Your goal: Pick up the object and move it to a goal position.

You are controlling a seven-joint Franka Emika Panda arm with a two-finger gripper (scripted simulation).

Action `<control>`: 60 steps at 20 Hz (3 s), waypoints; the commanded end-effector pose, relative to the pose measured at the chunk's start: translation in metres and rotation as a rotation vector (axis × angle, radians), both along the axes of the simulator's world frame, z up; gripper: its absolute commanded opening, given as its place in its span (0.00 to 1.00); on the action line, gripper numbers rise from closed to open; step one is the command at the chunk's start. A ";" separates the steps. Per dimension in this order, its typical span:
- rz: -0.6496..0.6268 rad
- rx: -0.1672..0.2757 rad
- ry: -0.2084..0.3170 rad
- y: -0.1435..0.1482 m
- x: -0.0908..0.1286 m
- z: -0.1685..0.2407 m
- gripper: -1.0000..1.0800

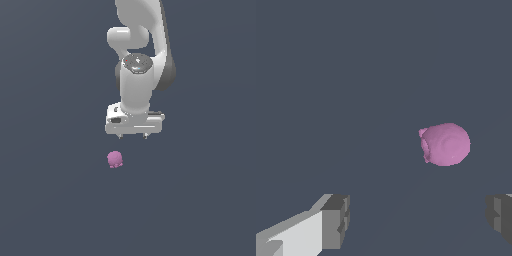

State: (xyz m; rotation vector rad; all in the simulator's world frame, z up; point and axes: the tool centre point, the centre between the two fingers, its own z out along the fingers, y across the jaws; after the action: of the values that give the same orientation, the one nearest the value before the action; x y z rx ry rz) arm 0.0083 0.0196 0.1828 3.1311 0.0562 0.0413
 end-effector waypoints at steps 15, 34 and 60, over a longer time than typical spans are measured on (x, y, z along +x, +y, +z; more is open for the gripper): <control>0.052 0.004 -0.013 0.011 -0.001 0.010 0.96; 0.167 0.004 0.017 -0.056 0.023 -0.064 0.96; 0.209 0.006 0.027 -0.081 0.025 -0.142 0.96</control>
State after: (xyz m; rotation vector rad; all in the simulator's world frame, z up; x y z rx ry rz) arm 0.0331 -0.0616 0.0443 3.1185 0.3828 -0.0027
